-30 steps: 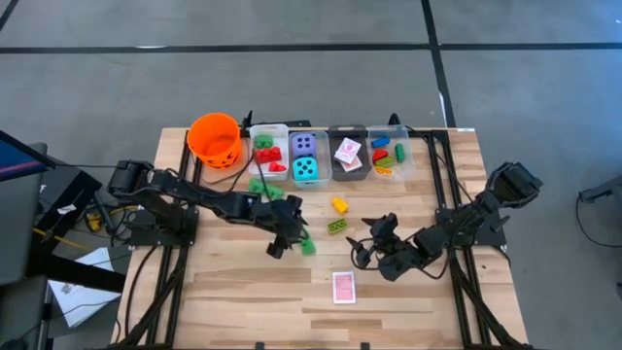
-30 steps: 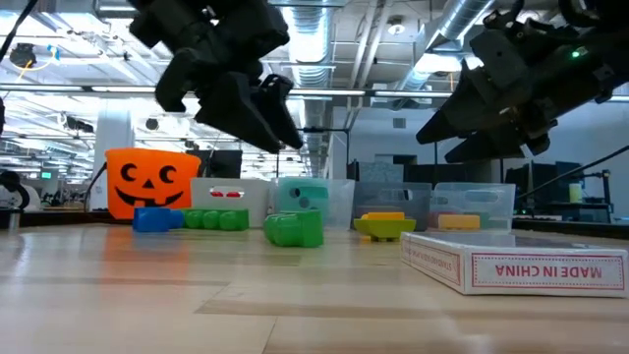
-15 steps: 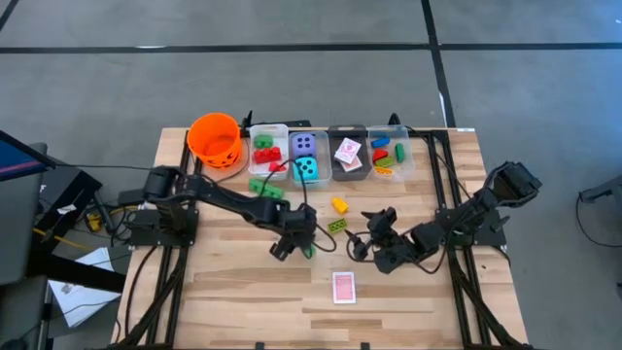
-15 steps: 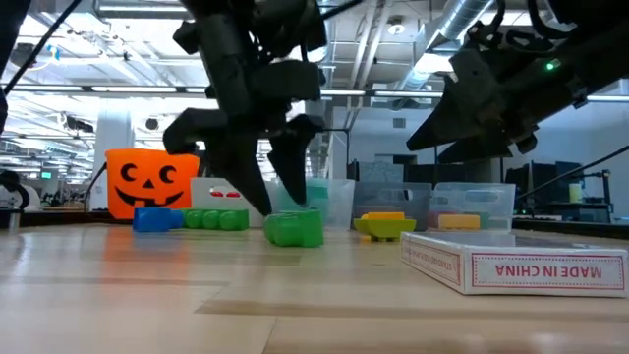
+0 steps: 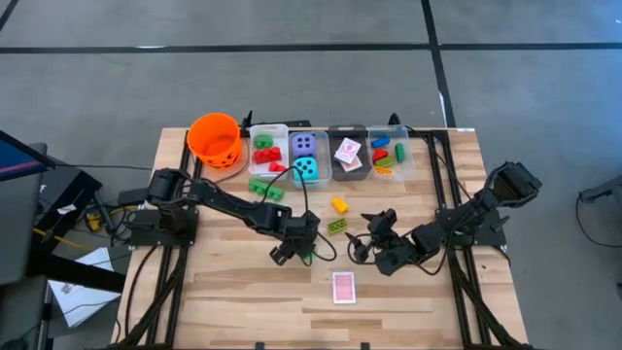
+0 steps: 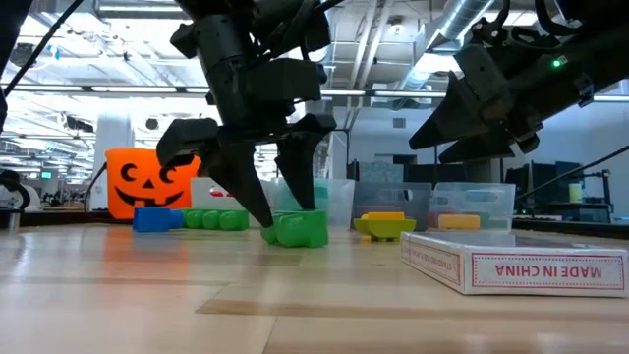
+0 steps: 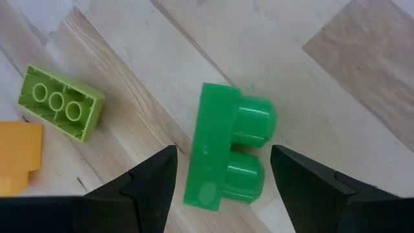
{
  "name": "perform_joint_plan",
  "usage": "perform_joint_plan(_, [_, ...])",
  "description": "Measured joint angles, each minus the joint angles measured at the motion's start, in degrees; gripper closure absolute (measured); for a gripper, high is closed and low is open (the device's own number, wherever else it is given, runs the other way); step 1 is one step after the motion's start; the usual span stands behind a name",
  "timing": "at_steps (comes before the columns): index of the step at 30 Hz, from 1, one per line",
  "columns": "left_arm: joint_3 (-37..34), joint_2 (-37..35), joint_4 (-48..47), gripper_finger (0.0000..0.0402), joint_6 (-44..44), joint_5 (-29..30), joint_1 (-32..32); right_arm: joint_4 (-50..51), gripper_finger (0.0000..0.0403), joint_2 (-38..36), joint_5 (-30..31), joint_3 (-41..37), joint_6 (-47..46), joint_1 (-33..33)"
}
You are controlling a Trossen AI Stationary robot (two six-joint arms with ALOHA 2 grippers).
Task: Pick & Place Toys
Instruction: Put the big green game piece into the white bin
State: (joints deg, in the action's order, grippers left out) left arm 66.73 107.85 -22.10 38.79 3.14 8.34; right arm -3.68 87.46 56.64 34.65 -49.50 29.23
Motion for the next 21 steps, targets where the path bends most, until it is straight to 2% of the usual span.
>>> perform_joint_plan(8, [-0.01,0.04,0.01,0.0161,-0.2,0.02,-0.02,0.0,0.0029,0.0,-0.02,0.0,-0.01,0.0])
perform_joint_plan(17, [0.21,3.47,-0.42,0.0161,-1.78,-0.09,-0.04,0.02,0.0029,0.0,-1.31,0.02,-0.04,0.02])
perform_joint_plan(21, [0.06,2.99,-0.51,0.018,-2.87,-0.07,-0.17,0.02,0.0029,0.0,-1.31,0.02,-0.04,0.02])
